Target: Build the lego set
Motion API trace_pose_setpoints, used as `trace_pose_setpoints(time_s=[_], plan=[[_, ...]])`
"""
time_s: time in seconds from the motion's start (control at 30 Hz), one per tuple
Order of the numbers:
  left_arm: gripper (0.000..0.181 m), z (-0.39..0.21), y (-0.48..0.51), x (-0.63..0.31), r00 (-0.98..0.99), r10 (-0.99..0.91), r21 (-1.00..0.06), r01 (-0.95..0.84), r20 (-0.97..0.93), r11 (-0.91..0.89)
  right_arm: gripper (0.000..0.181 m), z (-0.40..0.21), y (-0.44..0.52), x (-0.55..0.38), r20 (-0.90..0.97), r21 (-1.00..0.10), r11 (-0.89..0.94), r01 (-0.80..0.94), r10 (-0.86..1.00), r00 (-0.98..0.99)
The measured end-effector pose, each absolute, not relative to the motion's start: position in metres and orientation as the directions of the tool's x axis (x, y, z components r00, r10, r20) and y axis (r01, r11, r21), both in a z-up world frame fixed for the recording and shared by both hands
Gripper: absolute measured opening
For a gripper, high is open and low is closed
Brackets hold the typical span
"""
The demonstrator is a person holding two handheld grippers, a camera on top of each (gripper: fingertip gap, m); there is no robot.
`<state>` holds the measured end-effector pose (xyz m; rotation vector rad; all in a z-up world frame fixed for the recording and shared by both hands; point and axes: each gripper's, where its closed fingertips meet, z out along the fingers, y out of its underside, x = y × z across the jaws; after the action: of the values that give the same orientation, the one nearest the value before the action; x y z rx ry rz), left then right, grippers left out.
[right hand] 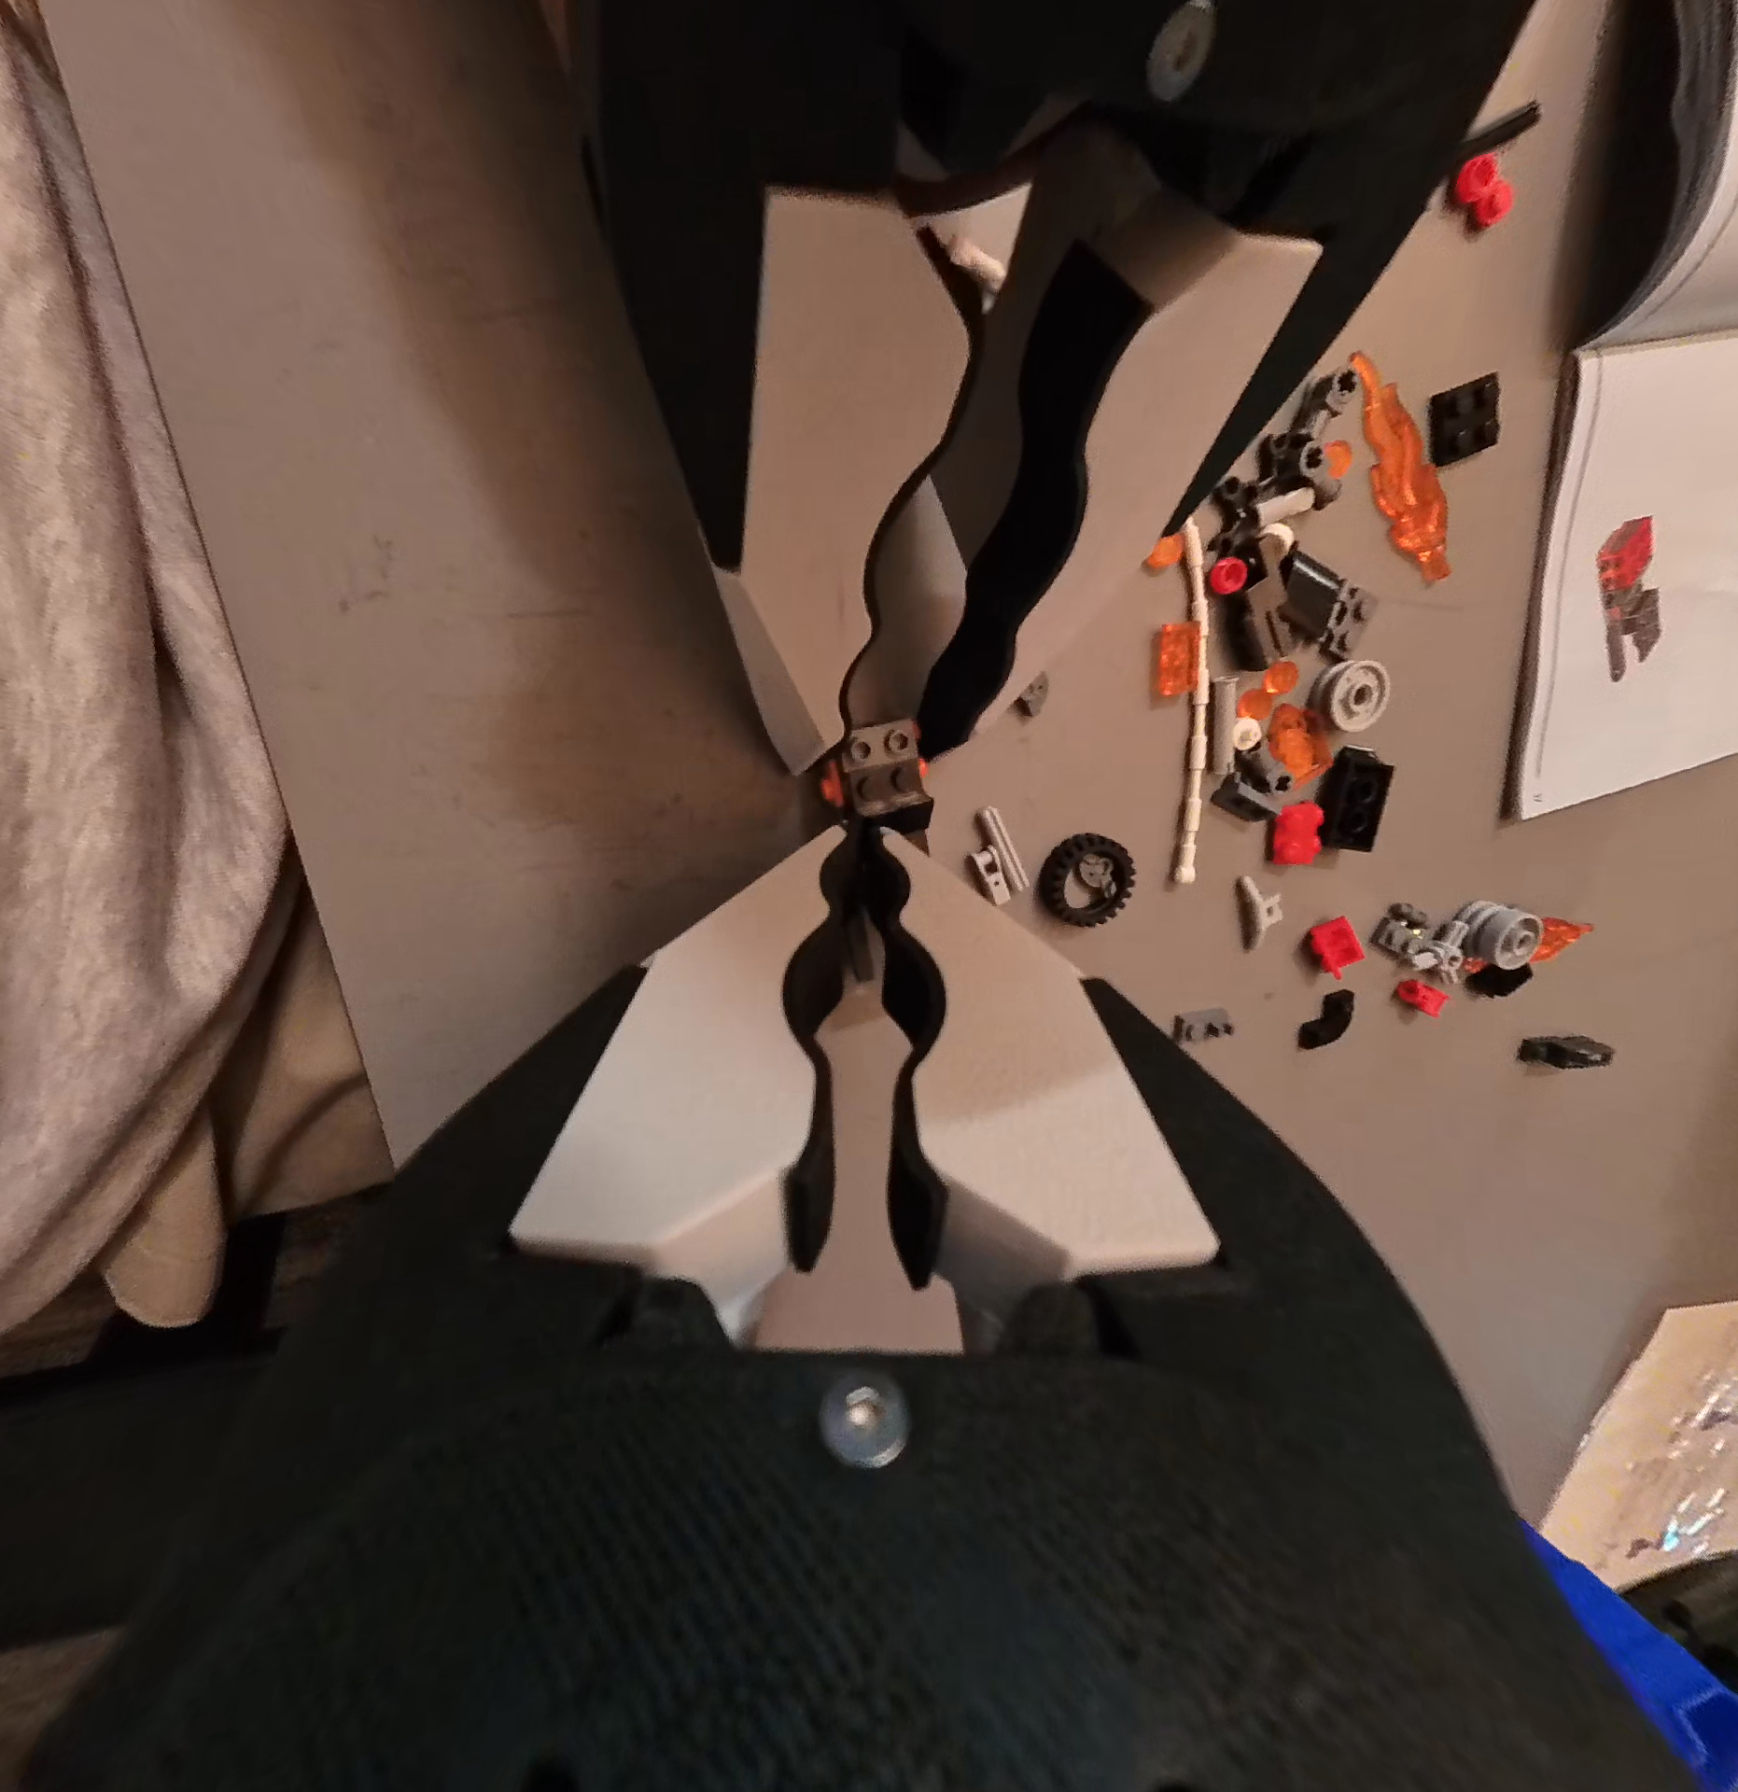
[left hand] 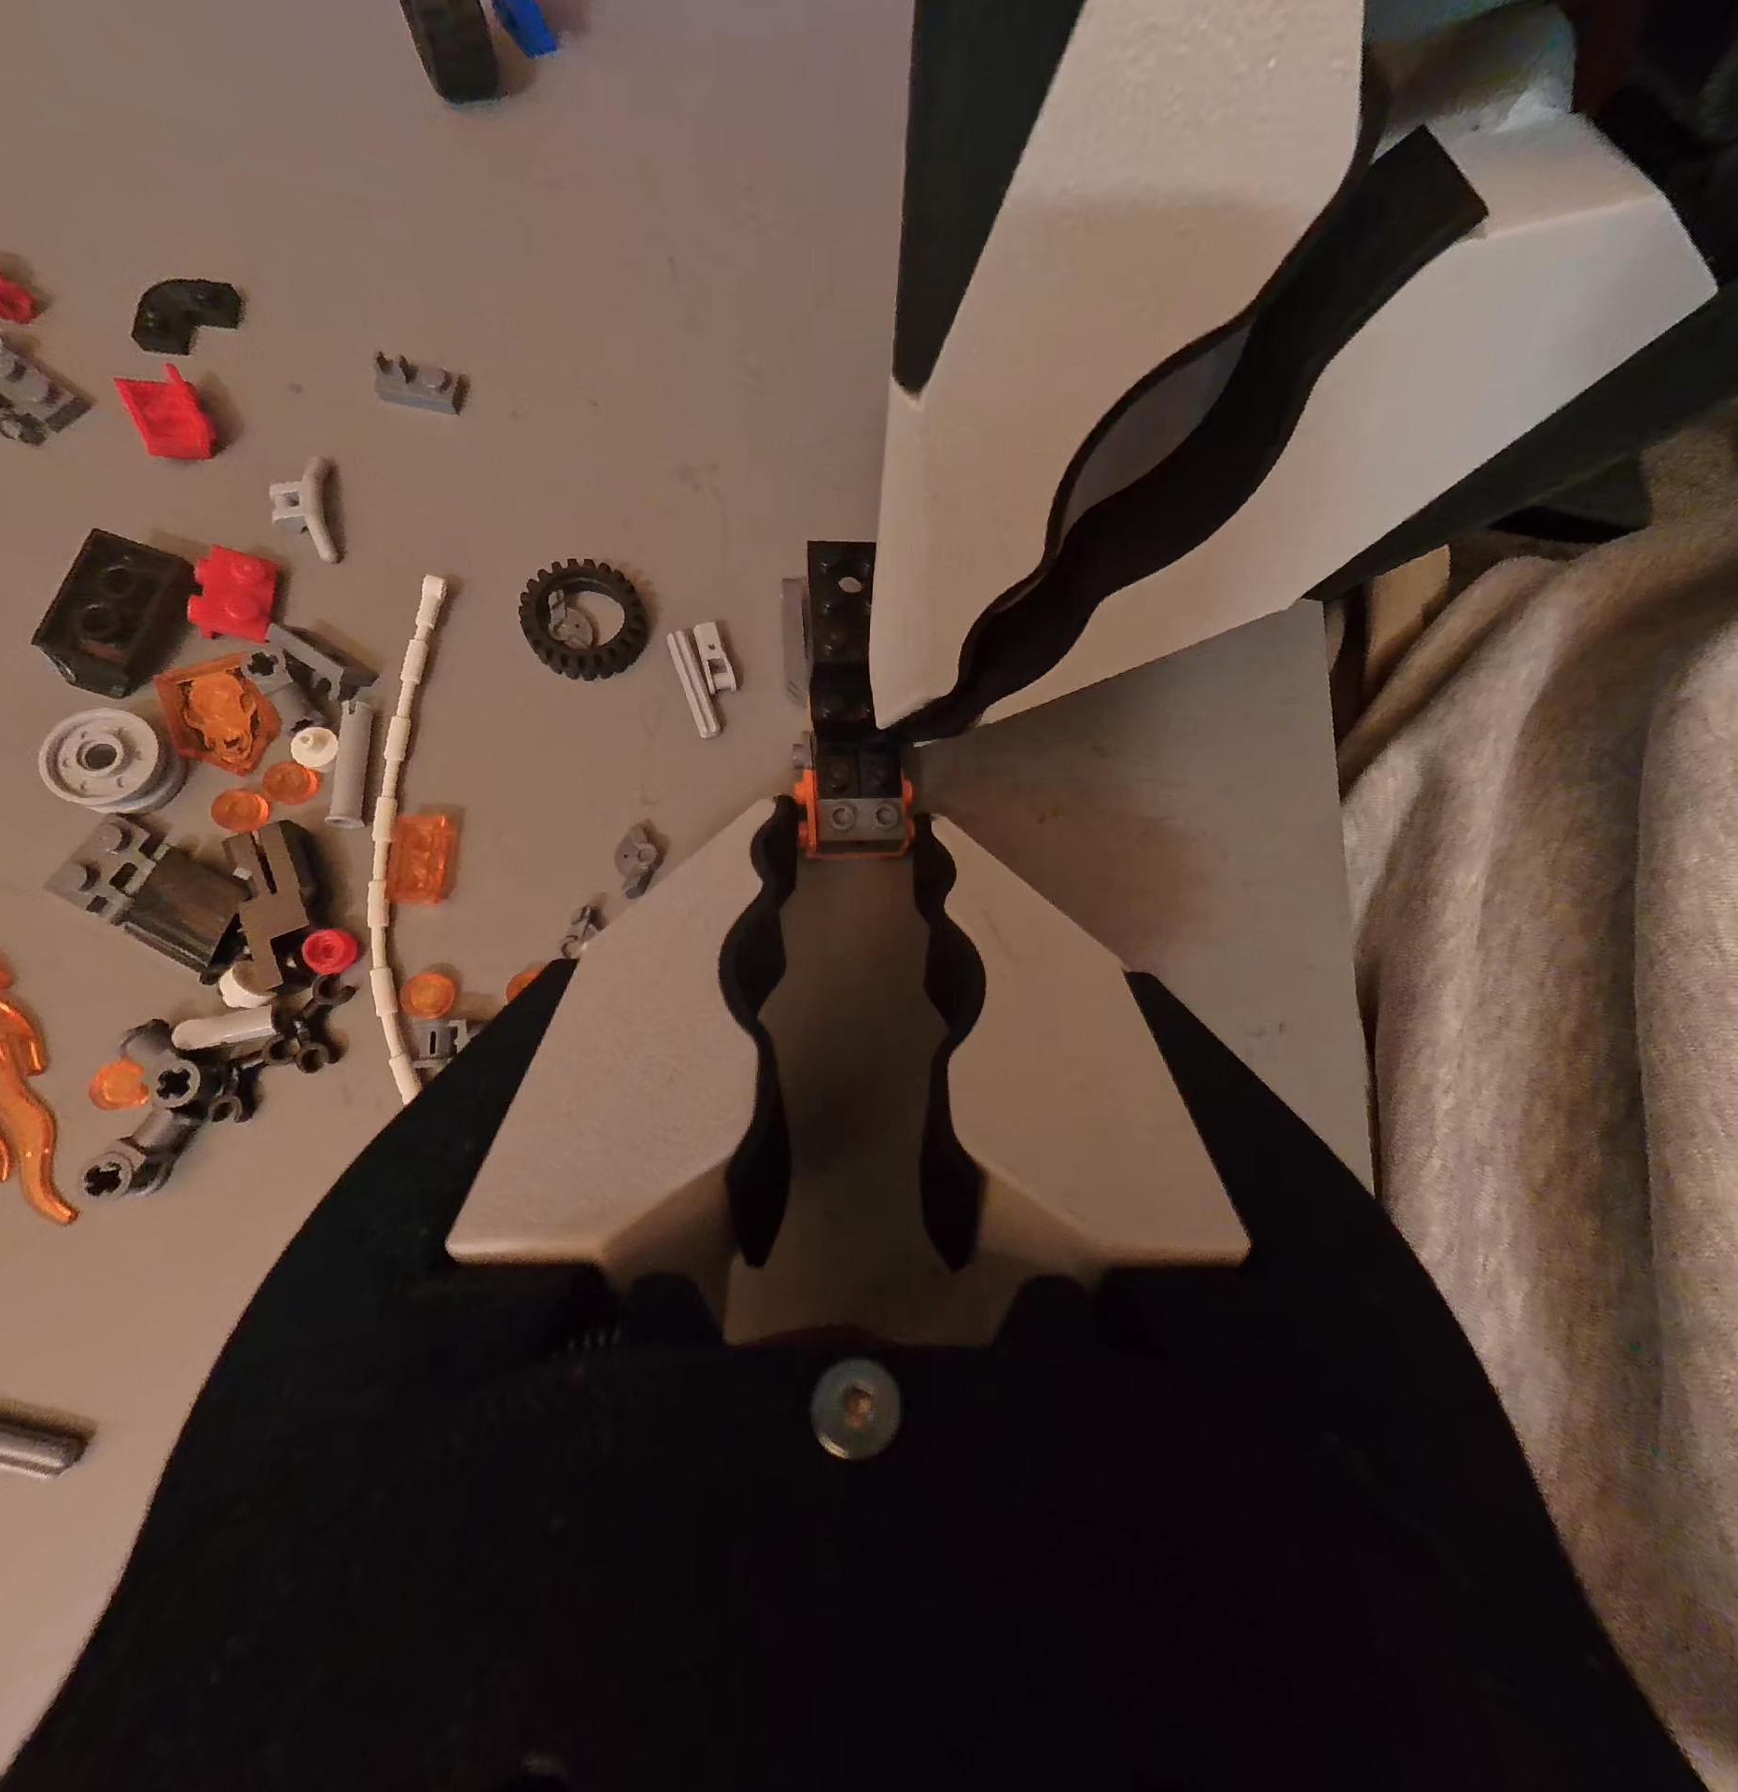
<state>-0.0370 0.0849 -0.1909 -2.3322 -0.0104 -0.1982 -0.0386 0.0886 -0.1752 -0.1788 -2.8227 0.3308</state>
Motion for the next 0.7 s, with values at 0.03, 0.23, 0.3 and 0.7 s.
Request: trace_pose_setpoints(time_s=[0.03, 0.23, 0.3, 0.7], plan=[[0.023, -0.1910, 0.0849, -0.0370, 0.988, -0.053, -0.715, 0.066, 0.144, -0.696, 0.000, -0.1752, 0.0887, -0.0385, 0.268, -0.248, 0.964, 0.093, 0.160, -0.950], [0.023, -0.1913, 0.0850, -0.0371, 0.990, -0.053, -0.715, 0.055, 0.127, -0.697, 0.000, -0.1751, 0.0888, -0.0382, 0.264, -0.259, 0.961, 0.095, 0.165, -0.950], [0.023, -0.1914, 0.0849, -0.0372, 0.991, -0.052, -0.715, 0.053, 0.124, -0.697, 0.000, -0.1751, 0.0888, -0.0383, 0.266, -0.255, 0.963, 0.089, 0.158, -0.951], [0.023, -0.1914, 0.0850, -0.0372, 0.991, -0.052, -0.715, 0.052, 0.123, -0.697, 0.001, -0.1742, 0.0878, -0.0391, 0.293, -0.282, 0.958, 0.053, 0.139, -0.946]])
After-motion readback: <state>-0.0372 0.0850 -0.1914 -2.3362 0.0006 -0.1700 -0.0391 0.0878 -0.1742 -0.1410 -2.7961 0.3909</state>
